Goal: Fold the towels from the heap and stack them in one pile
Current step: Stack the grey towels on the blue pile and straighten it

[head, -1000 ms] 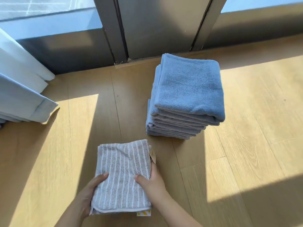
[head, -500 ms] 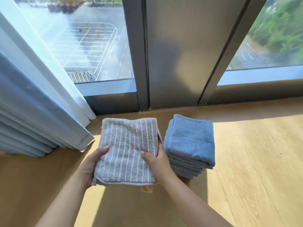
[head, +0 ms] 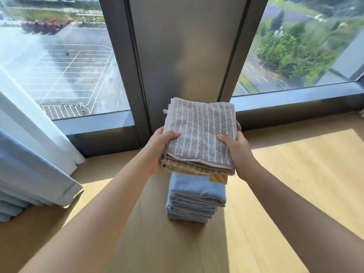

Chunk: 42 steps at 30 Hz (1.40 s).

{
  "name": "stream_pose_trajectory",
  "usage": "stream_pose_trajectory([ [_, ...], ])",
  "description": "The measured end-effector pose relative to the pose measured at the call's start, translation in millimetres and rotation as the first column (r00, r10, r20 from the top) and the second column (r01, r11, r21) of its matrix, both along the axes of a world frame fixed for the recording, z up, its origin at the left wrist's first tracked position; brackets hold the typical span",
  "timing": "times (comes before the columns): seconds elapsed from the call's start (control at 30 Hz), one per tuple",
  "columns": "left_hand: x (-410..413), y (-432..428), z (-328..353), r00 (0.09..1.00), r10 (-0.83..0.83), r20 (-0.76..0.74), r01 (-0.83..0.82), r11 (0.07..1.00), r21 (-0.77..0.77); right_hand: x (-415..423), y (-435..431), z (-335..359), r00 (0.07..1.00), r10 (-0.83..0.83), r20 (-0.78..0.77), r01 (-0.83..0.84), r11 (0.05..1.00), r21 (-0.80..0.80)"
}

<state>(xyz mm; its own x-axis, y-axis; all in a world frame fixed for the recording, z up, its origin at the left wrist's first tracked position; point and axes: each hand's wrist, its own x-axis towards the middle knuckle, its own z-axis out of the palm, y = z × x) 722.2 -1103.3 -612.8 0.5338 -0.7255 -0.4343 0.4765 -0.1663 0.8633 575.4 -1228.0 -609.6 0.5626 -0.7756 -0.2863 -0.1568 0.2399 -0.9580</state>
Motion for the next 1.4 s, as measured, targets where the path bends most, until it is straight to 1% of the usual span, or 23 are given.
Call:
stream_pose_trajectory([
  [0.13,-10,-24,-30,0.999,-0.024,0.044,0.022,0.999,0.033,-15,-20,-31,0.999,-0.031,-0.044,0.032,0.999,0.021],
  [0.27,-17,-18,-71,0.998,-0.006,0.068,-0.002,0.993,0.116,-19,-17,-70,0.995,-0.001,-0.104,0.007,0.998,0.066],
  [0.37,-21,-4,-102,0.992,-0.031,0.122,0.005,0.978,0.21,-21,-6,-103,0.976,0.065,-0.206,-0.05,0.996,0.076],
  [0.43,-27,4,-114,0.985,-0.06,0.163,0.016,0.966,0.258,-24,1,-117,0.955,0.072,-0.289,-0.058,0.997,0.056],
  [0.47,-29,6,-118,0.983,-0.06,0.175,0.013,0.965,0.261,-25,3,-121,0.95,0.066,-0.304,-0.054,0.997,0.048],
  [0.57,-32,6,-120,0.979,-0.064,0.192,0.014,0.968,0.251,-28,3,-122,0.947,0.06,-0.316,-0.049,0.998,0.043],
  [0.8,-34,7,-113,0.977,-0.063,0.205,0.007,0.965,0.263,-31,1,-110,0.964,0.035,-0.264,-0.014,0.996,0.083],
  [0.9,-29,10,-114,0.976,-0.036,0.214,-0.025,0.961,0.275,-37,-2,-108,0.952,-0.037,-0.304,0.043,0.999,0.013],
  [1.0,-26,17,-115,0.977,-0.02,0.211,-0.044,0.955,0.295,-50,-6,-109,0.935,-0.147,-0.324,0.146,0.989,-0.027],
  [1.2,-33,31,-96,0.968,-0.059,0.244,-0.039,0.925,0.377,-102,3,-106,0.909,-0.204,-0.364,0.229,0.973,0.026],
  [1.3,-32,29,-90,0.955,-0.026,0.294,-0.096,0.914,0.394,-123,4,-105,0.892,-0.23,-0.389,0.262,0.965,0.029],
  [1.4,-30,37,-88,0.96,0.013,0.278,-0.124,0.915,0.385,-131,13,-104,0.886,-0.234,-0.399,0.272,0.961,0.041],
])
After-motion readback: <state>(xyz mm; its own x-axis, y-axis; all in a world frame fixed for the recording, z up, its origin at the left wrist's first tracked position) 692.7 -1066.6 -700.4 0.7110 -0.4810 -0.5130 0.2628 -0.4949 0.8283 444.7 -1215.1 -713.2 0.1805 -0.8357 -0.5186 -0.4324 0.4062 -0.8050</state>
